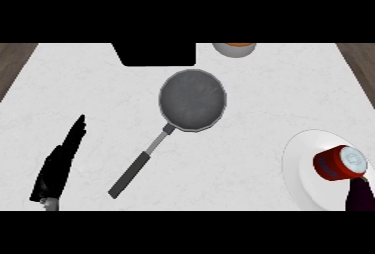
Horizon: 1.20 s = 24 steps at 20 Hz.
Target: Pick the can from the plate and place it in the pan
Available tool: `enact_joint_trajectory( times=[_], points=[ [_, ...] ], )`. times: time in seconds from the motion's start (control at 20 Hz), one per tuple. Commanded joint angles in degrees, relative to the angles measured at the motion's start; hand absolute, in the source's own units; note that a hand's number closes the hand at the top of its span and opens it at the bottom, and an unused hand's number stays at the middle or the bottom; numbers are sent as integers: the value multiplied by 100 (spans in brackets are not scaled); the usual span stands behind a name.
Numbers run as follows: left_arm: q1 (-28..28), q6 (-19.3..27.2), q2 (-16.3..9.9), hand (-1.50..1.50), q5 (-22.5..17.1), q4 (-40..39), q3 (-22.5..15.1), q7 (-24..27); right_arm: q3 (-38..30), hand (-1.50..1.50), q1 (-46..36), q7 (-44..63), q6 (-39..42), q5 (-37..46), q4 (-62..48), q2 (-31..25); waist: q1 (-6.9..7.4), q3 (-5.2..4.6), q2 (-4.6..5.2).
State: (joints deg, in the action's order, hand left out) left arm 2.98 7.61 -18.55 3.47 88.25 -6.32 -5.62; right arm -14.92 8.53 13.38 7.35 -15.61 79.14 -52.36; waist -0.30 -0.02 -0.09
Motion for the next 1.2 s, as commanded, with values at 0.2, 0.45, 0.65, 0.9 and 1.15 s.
enact_joint_trajectory(
  times=[0.2,0.45,0.65,0.9,1.15],
  points=[
    [-179,-187,-55,0,-1,341,51,-431,384,-150,-862,474,1598,-194,-279,-580,105,4,19],
    [127,-191,56,0,59,194,129,-25,847,-150,-1498,1674,1649,-27,103,-438,110,-2,18],
    [272,-489,-124,0,-65,251,303,92,1092,-150,-2149,2230,1895,-7,-255,-197,148,-1,22],
    [-203,-327,146,0,157,29,245,-210,1378,-150,-2549,2933,2393,89,-149,-124,79,-2,17],
    [268,-379,140,0,173,390,237,-135,1713,-150,-2692,3324,2957,243,-290,-41,104,-1,12]
  ],
)
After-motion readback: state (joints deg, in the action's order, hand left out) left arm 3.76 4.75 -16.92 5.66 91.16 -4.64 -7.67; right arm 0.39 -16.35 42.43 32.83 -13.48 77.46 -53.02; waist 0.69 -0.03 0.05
